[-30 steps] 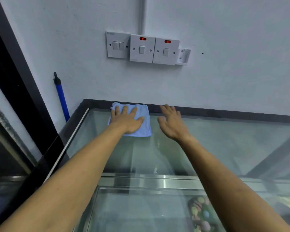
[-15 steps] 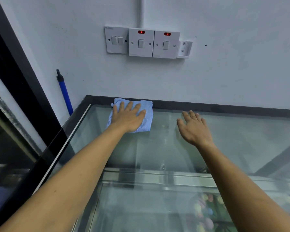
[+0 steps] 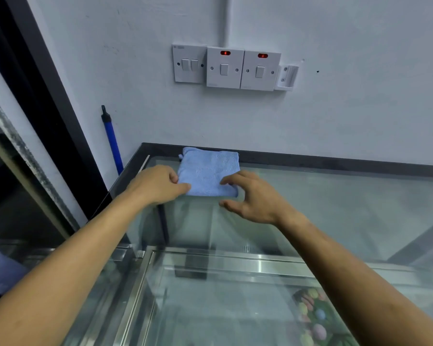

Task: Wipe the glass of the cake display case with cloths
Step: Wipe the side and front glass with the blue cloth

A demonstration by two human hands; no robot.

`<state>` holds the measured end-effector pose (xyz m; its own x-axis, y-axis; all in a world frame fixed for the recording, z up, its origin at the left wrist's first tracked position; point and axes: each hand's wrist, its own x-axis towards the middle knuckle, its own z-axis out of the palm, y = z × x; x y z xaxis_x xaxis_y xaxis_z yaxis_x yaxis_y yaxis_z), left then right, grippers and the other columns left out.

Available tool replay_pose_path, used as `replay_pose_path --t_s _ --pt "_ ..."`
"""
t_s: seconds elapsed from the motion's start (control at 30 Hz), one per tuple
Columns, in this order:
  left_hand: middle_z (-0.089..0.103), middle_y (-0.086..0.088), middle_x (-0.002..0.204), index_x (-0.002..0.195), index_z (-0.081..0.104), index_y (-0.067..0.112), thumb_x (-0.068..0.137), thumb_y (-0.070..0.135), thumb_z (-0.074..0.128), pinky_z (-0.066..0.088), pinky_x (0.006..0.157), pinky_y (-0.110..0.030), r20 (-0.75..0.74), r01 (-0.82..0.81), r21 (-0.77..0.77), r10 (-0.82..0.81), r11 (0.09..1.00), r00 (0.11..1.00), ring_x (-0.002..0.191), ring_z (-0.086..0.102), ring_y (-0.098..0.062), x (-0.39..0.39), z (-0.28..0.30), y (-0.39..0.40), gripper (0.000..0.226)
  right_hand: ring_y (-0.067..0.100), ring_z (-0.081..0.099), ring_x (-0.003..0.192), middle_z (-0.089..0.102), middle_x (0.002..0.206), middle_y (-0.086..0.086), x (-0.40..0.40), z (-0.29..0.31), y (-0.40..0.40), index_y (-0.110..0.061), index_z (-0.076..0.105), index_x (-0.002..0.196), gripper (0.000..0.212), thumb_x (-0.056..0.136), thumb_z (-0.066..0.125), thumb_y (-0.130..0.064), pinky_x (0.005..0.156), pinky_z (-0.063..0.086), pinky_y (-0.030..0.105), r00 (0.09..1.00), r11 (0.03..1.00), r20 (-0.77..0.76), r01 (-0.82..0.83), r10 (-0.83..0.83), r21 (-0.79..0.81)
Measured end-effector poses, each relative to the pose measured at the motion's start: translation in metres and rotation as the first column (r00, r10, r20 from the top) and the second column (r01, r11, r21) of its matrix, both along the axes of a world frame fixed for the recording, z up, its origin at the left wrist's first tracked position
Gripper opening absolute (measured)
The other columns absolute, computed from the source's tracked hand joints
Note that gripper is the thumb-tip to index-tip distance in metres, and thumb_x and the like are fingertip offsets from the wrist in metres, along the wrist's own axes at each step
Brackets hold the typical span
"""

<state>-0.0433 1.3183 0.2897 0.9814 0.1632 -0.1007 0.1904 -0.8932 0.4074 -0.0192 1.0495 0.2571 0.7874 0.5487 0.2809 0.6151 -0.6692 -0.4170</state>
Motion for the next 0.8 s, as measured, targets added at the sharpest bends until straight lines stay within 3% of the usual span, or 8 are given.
replay_pose_path --t_s 0.2,0.3,0.43,0.5,0.57,0.63,0.7,0.8 --pt "0.069 0.002 0.096 0.113 0.063 0.019 0.087 0.048 0.076 0.055 0.087 -0.042 0.053 0.127 -0.023 -0.126 0.992 0.991 0.09 0.066 -0.018 -0.006 -0.006 0.006 0.041 0.015 0.057 0.11 0.06 0.117 -0.007 0.003 -0.001 0.01 -0.032 0.071 0.121 0.031 0.095 0.068 -0.049 0.09 0.048 0.032 0.999 0.996 0.029 0.016 -0.014 -0.09" --pt "0.063 0.009 0.098 0.138 0.05 0.034 0.092 0.043 0.075 0.053 0.086 -0.039 0.146 0.332 -0.017 -0.326 0.943 0.934 0.081 0.059 -0.005 -0.005 -0.009 0.016 0.053 0.014 0.058 0.109 0.061 0.12 -0.008 0.004 -0.001 0.006 -0.03 0.07 0.125 0.028 0.102 0.06 -0.043 0.087 0.05 0.034 0.998 0.993 0.061 0.02 -0.013 -0.117" --pt "0.062 0.009 0.112 0.126 0.068 0.032 0.099 0.043 0.066 0.052 0.09 -0.04 0.2 0.426 0.147 -0.449 0.893 0.871 0.095 0.06 -0.013 -0.003 -0.014 0.028 0.029 0.024 0.06 0.1 0.059 0.116 0.0 0.007 -0.007 0.008 -0.022 0.073 0.118 0.024 0.103 0.059 -0.035 0.076 0.052 0.038 0.972 0.989 0.235 0.034 0.002 -0.146" --pt "0.06 0.006 0.127 0.121 0.072 0.026 0.102 0.04 0.062 0.052 0.079 -0.037 0.294 0.421 0.259 -0.486 0.869 0.823 0.102 0.063 -0.021 -0.004 -0.019 0.026 0.026 0.03 0.06 0.099 0.061 0.115 0.004 0.008 -0.009 0.014 -0.016 0.073 0.113 0.02 0.103 0.059 -0.027 0.079 0.049 0.041 0.949 0.98 0.314 0.043 0.021 -0.193" --pt "0.056 0.004 0.14 0.117 0.072 0.021 0.103 0.035 0.061 0.053 0.076 -0.038 0.381 0.419 0.289 -0.505 0.861 0.775 0.109 0.064 -0.023 -0.006 -0.021 0.023 0.023 0.03 0.058 0.101 0.061 0.114 0.003 0.005 -0.004 0.02 -0.013 0.069 0.11 0.018 0.103 0.056 -0.023 0.084 0.046 0.04 0.956 0.982 0.293 0.032 0.025 -0.187" --pt "0.066 0.002 0.123 0.117 0.068 0.02 0.104 0.033 0.057 0.052 0.078 -0.038 0.458 0.401 0.158 -0.426 0.903 0.78 0.1 0.064 -0.017 -0.012 -0.012 0.019 0.022 0.024 0.056 0.095 0.062 0.105 0.001 -0.002 0.012 0.02 -0.013 0.066 0.104 0.013 0.101 0.056 -0.02 0.083 0.047 0.039 0.977 0.999 0.214 0.005 0.006 -0.053" --pt "0.065 0.005 0.092 0.111 0.065 0.019 0.102 0.036 0.054 0.046 0.071 -0.027 0.564 0.395 -0.007 -0.322 0.919 0.761 0.082 0.061 -0.006 -0.018 0.008 0.014 0.022 0.013 0.053 0.084 0.062 0.093 -0.002 -0.011 0.04 0.018 -0.014 0.065 0.098 0.008 0.1 0.059 -0.018 0.078 0.045 0.032 0.988 0.986 0.15 0.015 -0.04 0.166" --pt "0.062 0.006 0.079 0.1 0.064 0.021 0.102 0.026 0.061 0.04 0.06 -0.013 0.738 0.41 -0.189 -0.146 0.892 0.659 0.067 0.058 -0.005 -0.027 0.051 0.0 0.006 0.0 0.047 0.066 0.056 0.074 -0.012 -0.025 0.097 0.017 -0.018 0.063 0.088 0.013 0.1 0.059 -0.015 0.065 0.041 0.018 0.998 0.923 -0.019 0.063 -0.061 0.381"
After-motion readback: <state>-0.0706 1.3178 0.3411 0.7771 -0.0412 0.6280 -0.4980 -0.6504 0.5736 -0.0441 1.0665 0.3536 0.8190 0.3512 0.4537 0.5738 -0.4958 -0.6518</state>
